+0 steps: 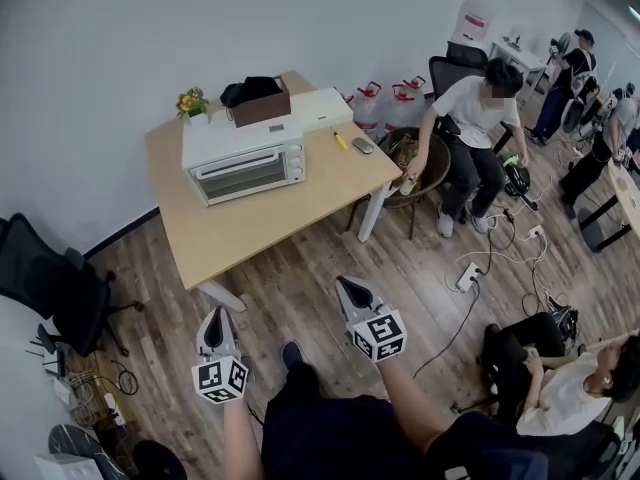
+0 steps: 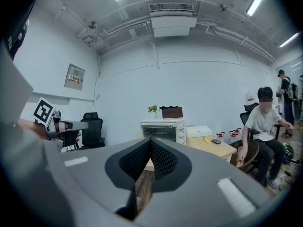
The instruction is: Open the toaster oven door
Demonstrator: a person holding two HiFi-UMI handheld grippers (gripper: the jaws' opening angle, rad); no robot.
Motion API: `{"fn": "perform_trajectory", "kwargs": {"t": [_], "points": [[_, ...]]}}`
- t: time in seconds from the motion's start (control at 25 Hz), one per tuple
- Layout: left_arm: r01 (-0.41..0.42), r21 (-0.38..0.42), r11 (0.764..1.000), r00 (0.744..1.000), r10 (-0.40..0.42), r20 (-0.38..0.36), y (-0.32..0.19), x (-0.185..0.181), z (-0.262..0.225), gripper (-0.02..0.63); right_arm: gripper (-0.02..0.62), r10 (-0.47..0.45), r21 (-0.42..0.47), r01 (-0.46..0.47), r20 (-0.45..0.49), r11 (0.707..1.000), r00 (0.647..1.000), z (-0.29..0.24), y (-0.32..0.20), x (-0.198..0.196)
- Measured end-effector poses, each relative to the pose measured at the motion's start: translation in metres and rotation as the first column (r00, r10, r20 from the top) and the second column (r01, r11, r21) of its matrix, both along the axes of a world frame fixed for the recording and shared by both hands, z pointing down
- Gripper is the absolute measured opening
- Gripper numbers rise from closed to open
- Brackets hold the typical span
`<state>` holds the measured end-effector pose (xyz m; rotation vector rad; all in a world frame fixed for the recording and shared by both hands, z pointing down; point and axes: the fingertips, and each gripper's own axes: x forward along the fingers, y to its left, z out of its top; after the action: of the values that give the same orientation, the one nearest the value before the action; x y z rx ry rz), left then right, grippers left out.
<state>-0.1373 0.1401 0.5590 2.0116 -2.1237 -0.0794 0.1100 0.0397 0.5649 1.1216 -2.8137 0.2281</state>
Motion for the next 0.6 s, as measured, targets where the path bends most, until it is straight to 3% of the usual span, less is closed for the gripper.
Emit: {"fn": "perform_trajectory", "kwargs": {"t": [0.6], "points": [[-0.027,-0.019,0.999,1.0,0.027,0.011,-0.074,-0.068,-0.001,-0.005,0.011,0.03,-0.009,-0.03,0.015,1.0,0.999,-0.006,-0.079,-0.07]]}}
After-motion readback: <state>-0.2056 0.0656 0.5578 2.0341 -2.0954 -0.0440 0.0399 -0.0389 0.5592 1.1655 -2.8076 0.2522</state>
